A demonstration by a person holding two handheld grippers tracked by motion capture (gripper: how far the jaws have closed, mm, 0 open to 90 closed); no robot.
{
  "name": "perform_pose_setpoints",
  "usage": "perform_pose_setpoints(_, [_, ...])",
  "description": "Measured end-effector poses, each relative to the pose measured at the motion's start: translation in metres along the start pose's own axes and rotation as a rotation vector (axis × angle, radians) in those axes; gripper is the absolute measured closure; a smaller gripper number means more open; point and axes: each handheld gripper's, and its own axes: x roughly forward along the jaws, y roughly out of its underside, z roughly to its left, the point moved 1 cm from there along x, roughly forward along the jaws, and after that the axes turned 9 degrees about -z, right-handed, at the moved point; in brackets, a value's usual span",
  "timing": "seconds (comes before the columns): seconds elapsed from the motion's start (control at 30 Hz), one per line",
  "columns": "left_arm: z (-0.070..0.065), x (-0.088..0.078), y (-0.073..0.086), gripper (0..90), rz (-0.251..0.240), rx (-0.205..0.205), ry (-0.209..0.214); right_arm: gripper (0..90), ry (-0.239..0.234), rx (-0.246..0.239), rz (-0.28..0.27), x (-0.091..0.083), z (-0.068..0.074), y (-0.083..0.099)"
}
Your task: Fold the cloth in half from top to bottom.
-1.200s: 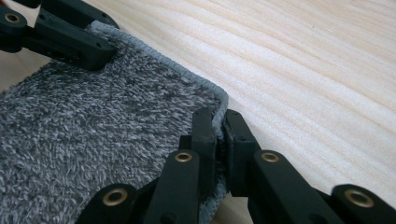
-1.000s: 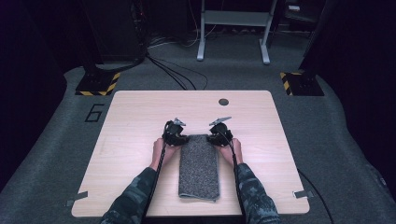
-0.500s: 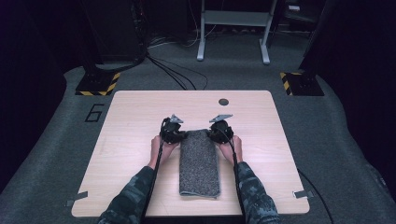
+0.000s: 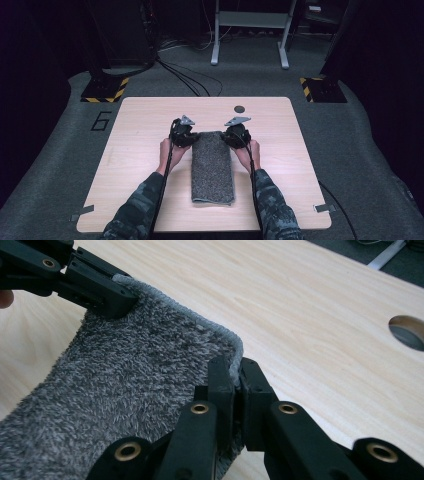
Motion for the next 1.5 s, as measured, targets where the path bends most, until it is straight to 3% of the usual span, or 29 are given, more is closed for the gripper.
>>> perform_pose_setpoints(0.3, [0.002,-0.008,-0.018,85.3,-0.036,0.033,-0.009,86.4,0.015,-0.043,-0.046,-0.009,-0.003,-0.019])
perform_pose_setpoints(0.53, [0.000,-0.017,-0.025,85.2,-0.067,0.047,-0.010,86.4,0.012,-0.035,-0.087,-0.018,-0.003,-0.025])
perform_pose_setpoints(0.63, [-0.001,-0.021,-0.030,85.2,-0.089,0.055,-0.013,86.3,0.012,-0.059,-0.114,-0.024,-0.003,-0.031])
perform_pose_setpoints(0.83, [0.000,-0.028,-0.043,85.2,-0.105,0.079,-0.028,86.3,0.015,-0.078,-0.116,-0.029,-0.005,-0.042])
perform_pose_setpoints(0.87, [-0.001,-0.029,-0.044,85.2,-0.108,0.079,-0.026,86.3,0.017,-0.062,-0.121,-0.031,-0.003,-0.042])
perform_pose_setpoints(0.97, [-0.006,-0.032,-0.041,85.1,-0.116,0.068,-0.007,86.1,0.009,-0.073,-0.131,-0.036,-0.001,-0.038])
perform_pose_setpoints(1.1, [-0.014,-0.034,-0.035,84.9,-0.114,0.085,0.014,86.0,-0.001,-0.083,-0.145,-0.044,0.002,-0.027])
perform_pose_setpoints(1.5, [-0.029,-0.039,-0.013,84.5,-0.116,0.083,0.051,85.5,-0.034,-0.072,-0.153,-0.056,0.012,-0.003])
